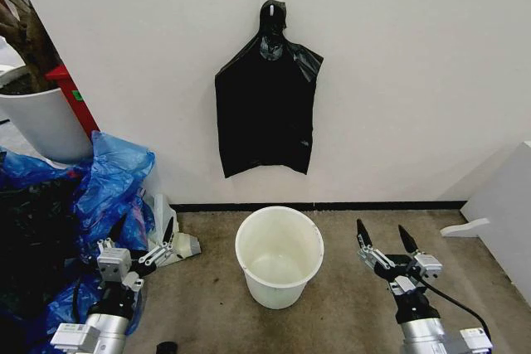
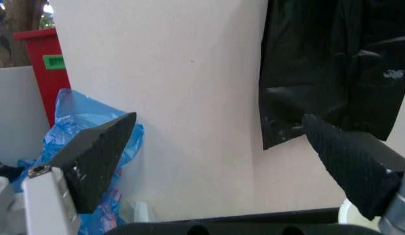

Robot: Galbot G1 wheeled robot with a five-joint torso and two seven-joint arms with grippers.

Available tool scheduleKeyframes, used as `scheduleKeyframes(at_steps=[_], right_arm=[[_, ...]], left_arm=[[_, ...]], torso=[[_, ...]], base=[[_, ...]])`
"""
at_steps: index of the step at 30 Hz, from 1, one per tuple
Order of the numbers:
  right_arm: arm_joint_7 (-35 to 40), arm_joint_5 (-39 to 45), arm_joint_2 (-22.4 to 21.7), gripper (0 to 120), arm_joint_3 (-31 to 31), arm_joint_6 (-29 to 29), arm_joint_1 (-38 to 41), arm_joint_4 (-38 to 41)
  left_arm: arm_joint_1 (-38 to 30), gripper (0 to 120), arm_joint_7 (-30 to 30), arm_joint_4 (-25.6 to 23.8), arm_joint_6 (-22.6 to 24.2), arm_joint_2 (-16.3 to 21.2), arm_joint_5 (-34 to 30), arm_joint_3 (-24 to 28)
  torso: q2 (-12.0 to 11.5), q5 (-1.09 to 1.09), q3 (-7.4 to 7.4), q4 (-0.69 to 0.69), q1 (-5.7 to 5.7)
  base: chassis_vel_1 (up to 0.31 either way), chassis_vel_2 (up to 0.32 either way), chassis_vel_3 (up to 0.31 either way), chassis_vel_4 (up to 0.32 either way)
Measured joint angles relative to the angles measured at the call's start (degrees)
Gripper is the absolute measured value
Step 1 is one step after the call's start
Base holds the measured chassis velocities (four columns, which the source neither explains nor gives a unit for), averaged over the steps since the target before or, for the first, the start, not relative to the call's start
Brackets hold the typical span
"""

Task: Place the garbage bag over the trash bin.

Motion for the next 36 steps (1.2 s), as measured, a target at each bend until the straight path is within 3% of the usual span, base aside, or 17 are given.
scheduleKeyframes(at_steps=[36], right_arm=[[-0.82,-0.06,0.00,100,0.17,-0.42,-0.60,-0.20]], left_arm=[[0.24,100,0.45,-0.43,-0.57,0.02,-0.81,-0.16]], torso=[[0.00,0.00,0.00,0.00,0.00]], base=[[0.000,0.000,0.000,0.000]])
